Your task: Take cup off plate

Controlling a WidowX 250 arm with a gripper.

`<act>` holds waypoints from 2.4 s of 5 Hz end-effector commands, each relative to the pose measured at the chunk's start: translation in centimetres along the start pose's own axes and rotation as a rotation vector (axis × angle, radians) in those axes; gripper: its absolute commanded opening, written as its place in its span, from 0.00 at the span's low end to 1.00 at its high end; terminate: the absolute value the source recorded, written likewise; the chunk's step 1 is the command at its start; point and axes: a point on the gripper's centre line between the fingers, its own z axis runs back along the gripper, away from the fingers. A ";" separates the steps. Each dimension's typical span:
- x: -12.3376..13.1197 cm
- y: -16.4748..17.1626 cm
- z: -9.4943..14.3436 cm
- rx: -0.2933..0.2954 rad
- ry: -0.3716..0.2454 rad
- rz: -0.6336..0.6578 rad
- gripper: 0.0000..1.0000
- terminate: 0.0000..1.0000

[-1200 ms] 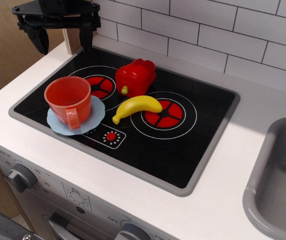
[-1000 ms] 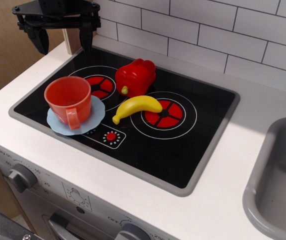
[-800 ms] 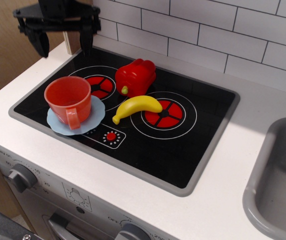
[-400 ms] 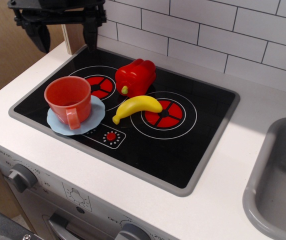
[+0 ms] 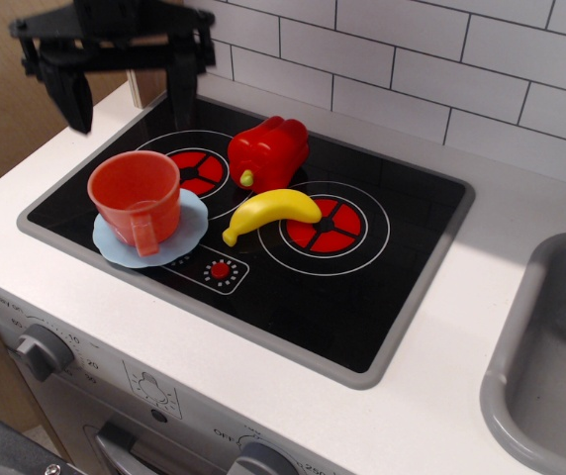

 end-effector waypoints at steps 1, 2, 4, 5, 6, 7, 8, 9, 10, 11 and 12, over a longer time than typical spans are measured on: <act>-3.4 0.6 -1.1 -0.024 0.004 -0.059 1.00 0.00; -4.0 0.3 -2.6 -0.052 -0.015 -0.045 1.00 0.00; -4.0 0.1 -4.3 -0.054 0.024 -0.017 1.00 0.00; -4.0 0.2 -5.0 -0.039 0.039 -0.002 1.00 0.00; -4.1 0.4 -5.4 -0.053 0.050 0.005 1.00 0.00; -3.9 0.3 -5.6 -0.064 0.055 0.029 0.00 0.00; -3.5 0.2 -5.7 -0.056 0.052 0.037 0.00 0.00; -3.2 0.3 -4.8 -0.066 0.019 0.049 0.00 0.00; -2.4 0.0 -2.9 -0.080 -0.016 0.057 0.00 0.00; -2.3 -0.8 -0.9 -0.114 -0.013 0.048 0.00 0.00; -3.5 -2.8 -0.3 -0.134 0.044 -0.044 0.00 0.00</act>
